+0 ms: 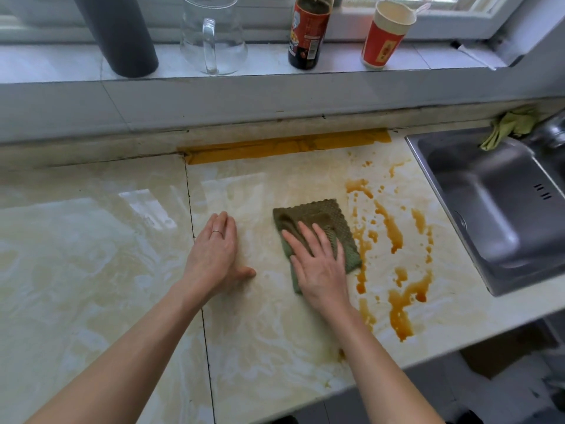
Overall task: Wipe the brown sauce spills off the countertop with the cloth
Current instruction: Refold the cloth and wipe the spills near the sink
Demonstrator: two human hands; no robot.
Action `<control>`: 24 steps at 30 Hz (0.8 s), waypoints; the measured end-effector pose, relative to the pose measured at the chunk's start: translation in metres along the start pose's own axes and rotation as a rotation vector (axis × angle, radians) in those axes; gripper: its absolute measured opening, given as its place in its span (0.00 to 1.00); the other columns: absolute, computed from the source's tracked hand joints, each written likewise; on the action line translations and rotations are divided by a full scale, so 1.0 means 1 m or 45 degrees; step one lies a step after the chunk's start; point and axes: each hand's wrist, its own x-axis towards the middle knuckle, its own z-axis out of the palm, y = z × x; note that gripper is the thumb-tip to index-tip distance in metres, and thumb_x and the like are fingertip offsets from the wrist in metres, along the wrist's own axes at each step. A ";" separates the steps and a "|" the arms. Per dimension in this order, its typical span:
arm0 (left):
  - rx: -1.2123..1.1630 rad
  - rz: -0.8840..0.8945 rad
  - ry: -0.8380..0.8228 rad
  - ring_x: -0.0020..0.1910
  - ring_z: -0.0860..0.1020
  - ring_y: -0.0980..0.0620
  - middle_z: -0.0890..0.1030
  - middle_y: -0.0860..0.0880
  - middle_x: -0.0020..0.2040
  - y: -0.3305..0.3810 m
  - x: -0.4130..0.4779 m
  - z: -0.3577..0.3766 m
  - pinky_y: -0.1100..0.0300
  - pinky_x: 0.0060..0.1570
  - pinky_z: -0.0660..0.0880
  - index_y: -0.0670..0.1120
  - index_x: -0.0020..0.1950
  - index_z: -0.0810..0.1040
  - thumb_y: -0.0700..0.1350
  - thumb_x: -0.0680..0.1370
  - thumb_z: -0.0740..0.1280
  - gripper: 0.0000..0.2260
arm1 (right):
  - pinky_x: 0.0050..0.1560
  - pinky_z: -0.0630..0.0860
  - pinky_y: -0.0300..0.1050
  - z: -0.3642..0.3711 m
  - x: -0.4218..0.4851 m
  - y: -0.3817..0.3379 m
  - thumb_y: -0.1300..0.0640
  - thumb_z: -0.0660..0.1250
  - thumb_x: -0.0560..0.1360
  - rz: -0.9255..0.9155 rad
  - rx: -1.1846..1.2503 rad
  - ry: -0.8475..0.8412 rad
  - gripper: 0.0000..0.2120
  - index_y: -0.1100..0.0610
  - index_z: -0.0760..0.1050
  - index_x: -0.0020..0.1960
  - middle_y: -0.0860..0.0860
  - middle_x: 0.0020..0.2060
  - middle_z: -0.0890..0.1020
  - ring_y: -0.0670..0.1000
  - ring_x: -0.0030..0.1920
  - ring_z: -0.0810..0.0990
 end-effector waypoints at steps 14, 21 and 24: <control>0.005 -0.006 0.005 0.78 0.42 0.45 0.41 0.42 0.78 -0.002 0.001 0.004 0.53 0.77 0.45 0.40 0.77 0.39 0.66 0.69 0.67 0.53 | 0.68 0.61 0.67 -0.003 -0.027 -0.007 0.49 0.54 0.78 0.145 0.097 0.028 0.21 0.42 0.67 0.71 0.47 0.72 0.68 0.53 0.73 0.62; 0.026 0.016 0.017 0.78 0.44 0.43 0.44 0.40 0.78 -0.001 0.002 0.004 0.53 0.77 0.45 0.38 0.77 0.42 0.68 0.70 0.64 0.52 | 0.58 0.70 0.52 -0.016 -0.061 -0.045 0.61 0.58 0.72 -0.229 0.278 0.076 0.26 0.46 0.72 0.68 0.47 0.65 0.75 0.52 0.63 0.72; 0.038 0.000 0.000 0.78 0.44 0.43 0.43 0.40 0.78 -0.002 0.003 0.004 0.53 0.76 0.45 0.39 0.77 0.41 0.67 0.69 0.66 0.53 | 0.54 0.62 0.44 -0.046 -0.033 -0.037 0.64 0.65 0.70 -0.221 0.285 0.164 0.30 0.46 0.70 0.70 0.45 0.64 0.76 0.50 0.60 0.70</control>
